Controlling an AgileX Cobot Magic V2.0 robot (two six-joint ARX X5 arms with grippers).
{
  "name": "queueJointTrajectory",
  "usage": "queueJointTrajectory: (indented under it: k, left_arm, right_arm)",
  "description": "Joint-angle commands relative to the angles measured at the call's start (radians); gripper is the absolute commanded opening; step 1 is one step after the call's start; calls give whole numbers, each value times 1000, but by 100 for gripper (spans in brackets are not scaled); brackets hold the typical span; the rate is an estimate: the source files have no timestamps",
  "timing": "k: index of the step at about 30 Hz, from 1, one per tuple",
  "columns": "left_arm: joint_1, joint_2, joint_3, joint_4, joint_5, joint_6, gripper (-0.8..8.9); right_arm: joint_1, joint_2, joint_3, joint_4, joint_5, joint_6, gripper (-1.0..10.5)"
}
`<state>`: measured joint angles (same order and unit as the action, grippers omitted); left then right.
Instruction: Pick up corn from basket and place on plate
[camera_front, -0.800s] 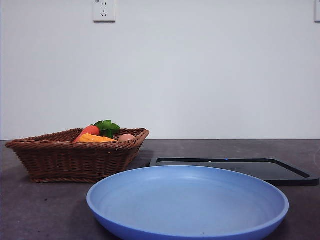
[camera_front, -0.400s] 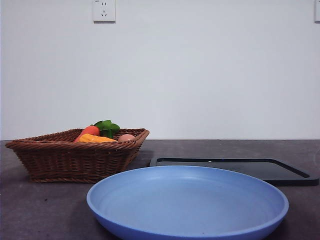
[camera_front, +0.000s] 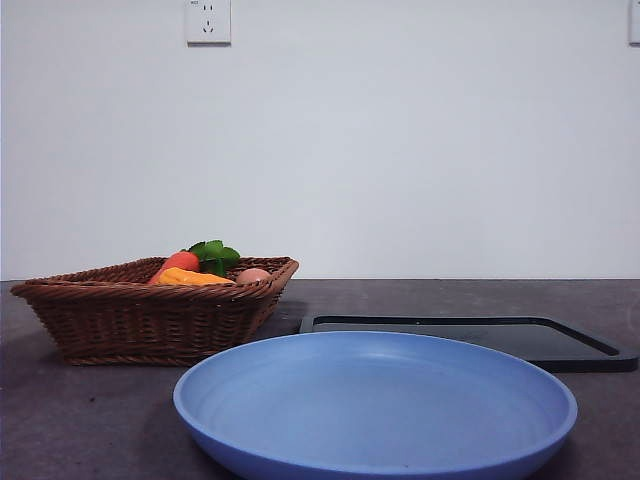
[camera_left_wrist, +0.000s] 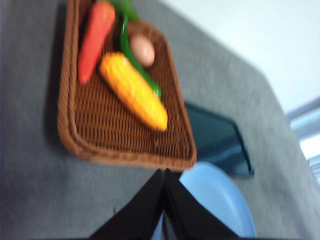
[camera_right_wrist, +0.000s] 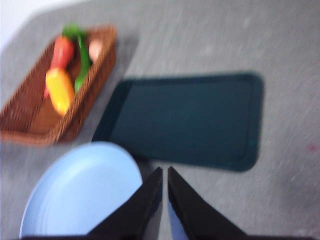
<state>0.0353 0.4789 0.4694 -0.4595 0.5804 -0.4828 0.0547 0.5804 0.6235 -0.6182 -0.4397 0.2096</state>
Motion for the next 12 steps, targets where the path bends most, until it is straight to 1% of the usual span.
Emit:
queueJointTrajectory:
  k: [1,3,6,9,12]
  left_arm:
    - [2,76,61,-58,29,126,5]
    - [-2,128,98,-113,40,180,5]
    - [-18,190,145,-174,44,237,5]
    - [-37,228,177,-205,44,266,5]
    - [-54,245,190,-205,44,270,5]
  right_arm:
    - [25,74,55,-65,-8,-116,2]
    - [44,121,79,-106,-8,-144,2]
    - [78,174,101,-145,-7,-174,2]
    - [110,206,108,-153,-6,-180,2]
    - [129,226,109,-152,-6,-185,2]
